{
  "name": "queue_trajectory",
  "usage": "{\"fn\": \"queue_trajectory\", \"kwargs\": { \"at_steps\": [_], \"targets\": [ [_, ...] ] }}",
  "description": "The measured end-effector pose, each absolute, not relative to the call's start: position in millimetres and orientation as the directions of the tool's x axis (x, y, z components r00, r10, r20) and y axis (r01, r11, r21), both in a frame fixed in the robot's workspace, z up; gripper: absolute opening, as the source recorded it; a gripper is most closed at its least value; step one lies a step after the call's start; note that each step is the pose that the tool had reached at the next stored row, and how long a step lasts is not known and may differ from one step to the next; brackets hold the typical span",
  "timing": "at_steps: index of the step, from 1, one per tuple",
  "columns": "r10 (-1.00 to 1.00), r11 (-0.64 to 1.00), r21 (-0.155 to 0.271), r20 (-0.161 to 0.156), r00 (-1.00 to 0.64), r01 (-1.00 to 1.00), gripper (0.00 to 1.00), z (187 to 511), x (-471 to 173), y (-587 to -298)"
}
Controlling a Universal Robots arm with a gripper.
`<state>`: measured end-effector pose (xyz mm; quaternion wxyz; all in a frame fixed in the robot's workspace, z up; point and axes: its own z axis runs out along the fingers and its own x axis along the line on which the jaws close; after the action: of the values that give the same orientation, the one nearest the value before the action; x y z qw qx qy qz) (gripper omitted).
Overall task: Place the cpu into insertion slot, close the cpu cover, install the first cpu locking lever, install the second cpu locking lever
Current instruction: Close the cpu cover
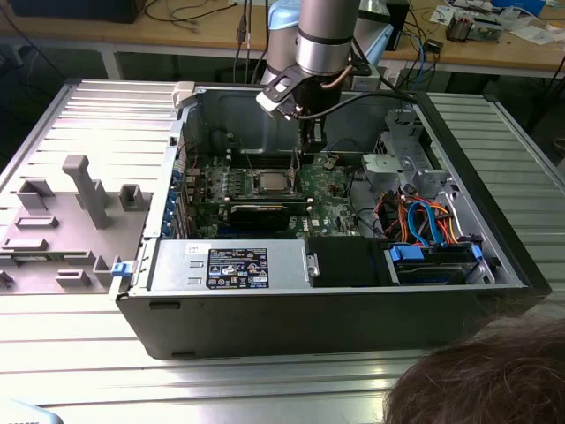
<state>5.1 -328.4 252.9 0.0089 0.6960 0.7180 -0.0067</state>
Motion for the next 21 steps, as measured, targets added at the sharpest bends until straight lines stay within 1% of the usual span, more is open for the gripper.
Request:
{"fn": "queue_trajectory", "kwargs": {
  "at_steps": [21],
  "targets": [
    [0.999, 0.031, 0.003, -0.022, -0.031, 1.0, 0.11, 252.3, -7.9, -328.4]
  ]
}}
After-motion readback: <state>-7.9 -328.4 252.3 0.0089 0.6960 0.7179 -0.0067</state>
